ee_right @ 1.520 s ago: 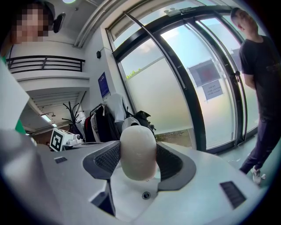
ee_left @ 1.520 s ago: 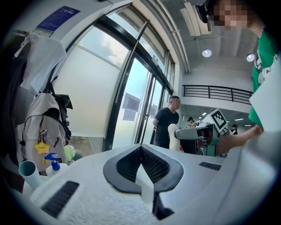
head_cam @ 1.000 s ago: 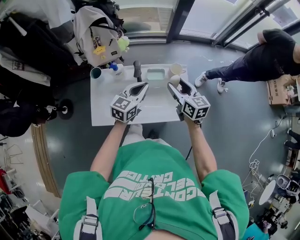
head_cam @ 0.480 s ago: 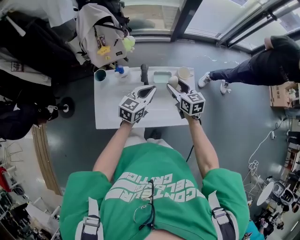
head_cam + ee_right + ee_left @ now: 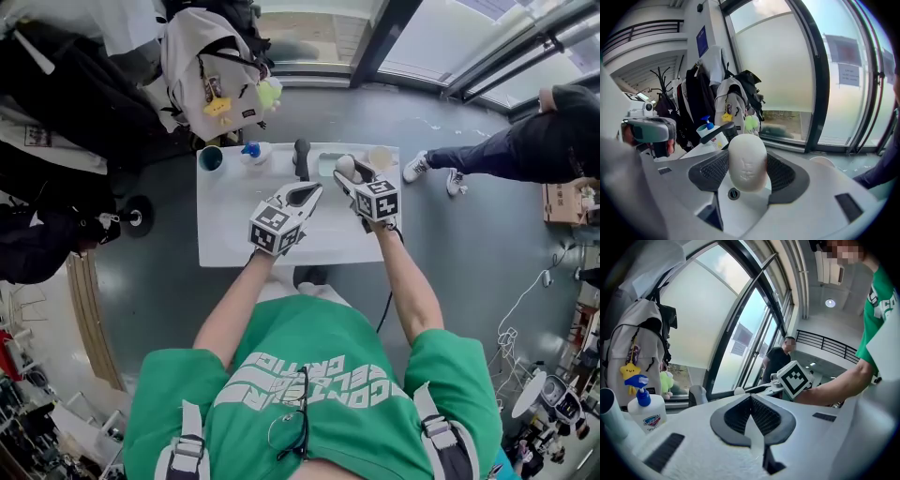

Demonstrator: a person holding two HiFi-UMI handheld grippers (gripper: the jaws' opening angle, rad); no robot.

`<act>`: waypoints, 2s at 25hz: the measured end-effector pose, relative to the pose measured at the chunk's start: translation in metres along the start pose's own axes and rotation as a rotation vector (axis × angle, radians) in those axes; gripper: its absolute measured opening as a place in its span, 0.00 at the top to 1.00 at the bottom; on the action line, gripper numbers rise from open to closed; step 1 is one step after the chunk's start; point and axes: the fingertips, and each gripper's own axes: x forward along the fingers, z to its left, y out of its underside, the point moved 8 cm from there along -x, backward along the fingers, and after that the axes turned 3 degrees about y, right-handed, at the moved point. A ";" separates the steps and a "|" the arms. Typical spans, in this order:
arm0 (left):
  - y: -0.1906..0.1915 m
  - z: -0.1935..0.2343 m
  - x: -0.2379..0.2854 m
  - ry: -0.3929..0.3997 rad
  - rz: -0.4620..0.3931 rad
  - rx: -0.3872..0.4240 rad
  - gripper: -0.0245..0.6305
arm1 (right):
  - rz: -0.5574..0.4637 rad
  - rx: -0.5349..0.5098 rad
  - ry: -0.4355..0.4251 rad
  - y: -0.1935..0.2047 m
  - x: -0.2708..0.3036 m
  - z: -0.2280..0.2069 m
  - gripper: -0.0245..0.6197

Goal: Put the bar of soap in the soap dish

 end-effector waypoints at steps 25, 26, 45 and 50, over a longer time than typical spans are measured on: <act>0.014 0.027 0.002 -0.008 0.007 -0.064 0.96 | 0.352 -0.323 0.048 0.035 0.096 -0.015 0.57; 0.014 0.028 0.002 -0.008 0.007 -0.067 0.96 | 0.358 -0.334 0.048 0.036 0.099 -0.016 0.57; 0.023 0.043 0.001 -0.031 -0.005 -0.116 0.96 | 0.551 -0.617 0.032 0.045 0.130 -0.014 0.57; 0.024 0.048 -0.002 -0.041 -0.009 -0.123 0.96 | 0.547 -0.617 0.045 0.047 0.133 -0.016 0.57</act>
